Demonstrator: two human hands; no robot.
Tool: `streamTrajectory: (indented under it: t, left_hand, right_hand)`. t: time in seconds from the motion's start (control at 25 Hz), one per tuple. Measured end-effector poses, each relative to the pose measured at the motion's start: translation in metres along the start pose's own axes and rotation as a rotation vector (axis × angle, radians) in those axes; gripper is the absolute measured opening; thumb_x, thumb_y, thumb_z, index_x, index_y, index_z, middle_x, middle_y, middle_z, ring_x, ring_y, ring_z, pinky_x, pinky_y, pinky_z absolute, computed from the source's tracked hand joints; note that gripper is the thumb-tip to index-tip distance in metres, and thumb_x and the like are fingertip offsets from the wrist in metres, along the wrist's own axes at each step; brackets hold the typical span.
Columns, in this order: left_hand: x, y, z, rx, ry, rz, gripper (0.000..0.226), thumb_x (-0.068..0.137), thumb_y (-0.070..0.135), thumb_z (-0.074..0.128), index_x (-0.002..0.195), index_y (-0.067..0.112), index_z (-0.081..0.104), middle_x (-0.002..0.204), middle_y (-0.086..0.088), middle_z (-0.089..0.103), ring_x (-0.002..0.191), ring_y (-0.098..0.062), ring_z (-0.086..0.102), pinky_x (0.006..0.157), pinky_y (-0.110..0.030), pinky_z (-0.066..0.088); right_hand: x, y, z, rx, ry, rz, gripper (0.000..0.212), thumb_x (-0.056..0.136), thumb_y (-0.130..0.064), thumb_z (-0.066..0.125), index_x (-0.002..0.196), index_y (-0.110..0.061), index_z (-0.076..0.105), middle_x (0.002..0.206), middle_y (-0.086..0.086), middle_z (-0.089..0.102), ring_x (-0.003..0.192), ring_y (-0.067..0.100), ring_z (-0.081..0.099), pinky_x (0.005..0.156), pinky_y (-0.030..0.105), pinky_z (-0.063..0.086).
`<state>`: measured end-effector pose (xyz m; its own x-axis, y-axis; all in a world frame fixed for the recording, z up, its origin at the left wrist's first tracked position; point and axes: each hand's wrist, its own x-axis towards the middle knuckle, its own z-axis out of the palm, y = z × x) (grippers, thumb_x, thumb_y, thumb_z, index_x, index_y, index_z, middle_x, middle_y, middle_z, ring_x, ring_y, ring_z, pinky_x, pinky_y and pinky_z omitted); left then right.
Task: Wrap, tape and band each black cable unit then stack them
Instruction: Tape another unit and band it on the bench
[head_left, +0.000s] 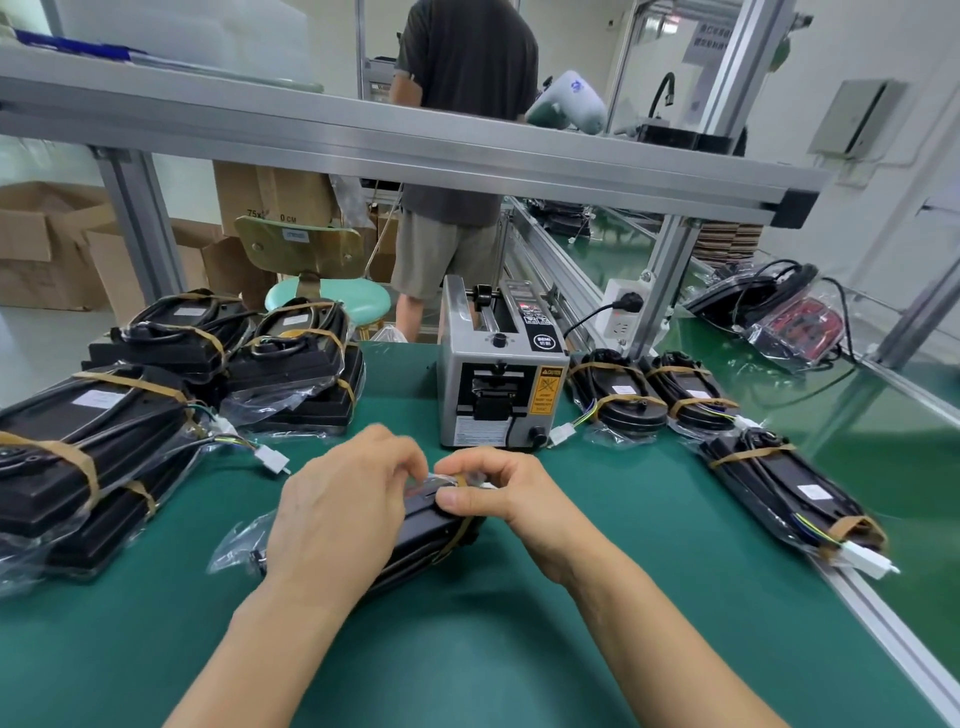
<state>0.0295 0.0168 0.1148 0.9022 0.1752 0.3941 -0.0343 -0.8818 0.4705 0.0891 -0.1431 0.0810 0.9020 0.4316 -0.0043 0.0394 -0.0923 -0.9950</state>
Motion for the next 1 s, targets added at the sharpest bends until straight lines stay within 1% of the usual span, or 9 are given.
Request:
streamTrajectory:
  t: [0.08,0.16,0.24,0.32,0.44,0.64,0.76,0.92,1.0]
  left_hand:
    - [-0.004,0.003,-0.004,0.105,-0.051,0.014,0.016,0.089,0.041,0.049,0.096,0.038,0.063,0.099,0.012,0.066,0.093,-0.015,0.060,0.066,-0.027,0.029]
    - [-0.011,0.003,-0.006,0.202,-0.126,0.040,0.037,0.077,0.062,0.048,0.107,0.042,0.057,0.103,0.016,0.062,0.098,-0.009,0.059,0.069,-0.025,0.029]
    - [-0.023,0.001,-0.004,0.222,-0.157,0.051,0.047,0.075,0.061,0.053,0.119,0.046,0.045,0.108,0.019,0.057,0.104,-0.005,0.055,0.073,-0.022,0.034]
    - [-0.030,0.000,-0.002,0.206,-0.145,0.035,0.050,0.078,0.052,0.058,0.123,0.046,0.039,0.110,0.021,0.056,0.106,-0.004,0.053,0.075,-0.021,0.037]
    - [-0.030,0.002,-0.002,0.214,-0.128,-0.017,0.048,0.075,0.052,0.062,0.119,0.045,0.043,0.105,0.019,0.062,0.099,-0.007,0.056,0.069,-0.022,0.034]
    - [-0.032,0.001,-0.001,0.207,-0.109,-0.036,0.046,0.074,0.052,0.062,0.116,0.044,0.045,0.102,0.018,0.063,0.096,-0.007,0.056,0.067,-0.023,0.035]
    - [-0.032,0.000,0.001,0.206,-0.092,-0.019,0.045,0.076,0.051,0.059,0.118,0.044,0.044,0.105,0.018,0.061,0.098,-0.006,0.055,0.071,-0.023,0.038]
    - [-0.033,-0.001,0.003,0.195,-0.096,-0.021,0.044,0.077,0.050,0.059,0.118,0.043,0.044,0.109,0.018,0.060,0.100,-0.007,0.055,0.073,-0.023,0.039]
    - [-0.032,-0.002,0.000,0.191,-0.088,-0.035,0.045,0.078,0.050,0.059,0.120,0.043,0.045,0.109,0.018,0.060,0.100,-0.007,0.055,0.070,-0.022,0.036]
  right_hand:
    - [-0.002,-0.002,0.001,0.016,-0.014,-0.005,0.017,0.077,-0.007,0.076,0.087,-0.021,0.073,0.066,-0.020,0.059,0.065,-0.004,0.054,0.065,0.005,0.040]
    - [0.001,-0.006,0.001,0.051,0.063,-0.004,0.011,0.083,-0.010,0.072,0.086,-0.021,0.073,0.071,-0.017,0.067,0.067,-0.006,0.059,0.065,0.005,0.042]
    - [0.015,-0.009,-0.006,0.074,0.328,0.033,0.011,0.086,-0.015,0.068,0.082,-0.024,0.072,0.071,-0.014,0.067,0.063,-0.004,0.058,0.060,0.006,0.043]
    - [0.036,-0.011,-0.018,0.080,0.627,0.106,0.012,0.087,-0.017,0.066,0.079,-0.025,0.071,0.067,-0.008,0.062,0.062,0.006,0.053,0.061,0.016,0.044]
    - [0.067,-0.010,-0.028,0.085,0.834,0.205,0.006,0.087,-0.018,0.066,0.086,-0.015,0.071,0.078,0.001,0.062,0.074,0.018,0.053,0.071,0.030,0.044]
    - [0.095,-0.007,-0.026,0.130,0.888,0.315,0.015,0.083,-0.020,0.072,0.077,-0.011,0.061,0.067,0.005,0.051,0.056,0.021,0.041,0.056,0.028,0.037]
    - [0.104,-0.008,-0.026,0.221,0.943,0.356,0.028,0.076,-0.014,0.077,0.065,-0.012,0.051,0.067,0.006,0.048,0.055,0.021,0.040,0.057,0.030,0.039]
    - [0.105,-0.016,-0.020,0.366,0.971,0.375,0.033,0.079,-0.005,0.073,0.065,-0.011,0.043,0.064,0.005,0.044,0.046,0.017,0.032,0.033,0.017,0.028]
    - [0.095,-0.026,-0.015,0.403,0.896,0.377,0.028,0.084,-0.007,0.067,0.070,-0.011,0.043,0.063,0.003,0.040,0.046,0.014,0.029,0.030,0.013,0.021]
